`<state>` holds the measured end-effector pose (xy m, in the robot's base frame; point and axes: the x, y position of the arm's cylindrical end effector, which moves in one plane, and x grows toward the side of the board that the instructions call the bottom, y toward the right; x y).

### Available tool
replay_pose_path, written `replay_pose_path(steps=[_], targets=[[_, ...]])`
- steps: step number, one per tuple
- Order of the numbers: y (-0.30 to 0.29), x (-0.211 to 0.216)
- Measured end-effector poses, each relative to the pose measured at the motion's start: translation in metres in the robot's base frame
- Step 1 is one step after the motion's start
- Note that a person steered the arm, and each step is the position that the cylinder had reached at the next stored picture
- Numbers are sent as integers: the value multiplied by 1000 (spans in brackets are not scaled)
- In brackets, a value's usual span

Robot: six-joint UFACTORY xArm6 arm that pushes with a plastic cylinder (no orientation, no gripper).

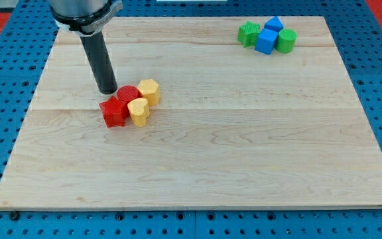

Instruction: Slide your hand below the heart

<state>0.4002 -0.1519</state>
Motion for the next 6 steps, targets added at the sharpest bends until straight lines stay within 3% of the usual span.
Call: replay_pose_path(steps=[2, 4, 5, 6], targets=[[64, -33], [122, -33], [138, -9], [134, 43]])
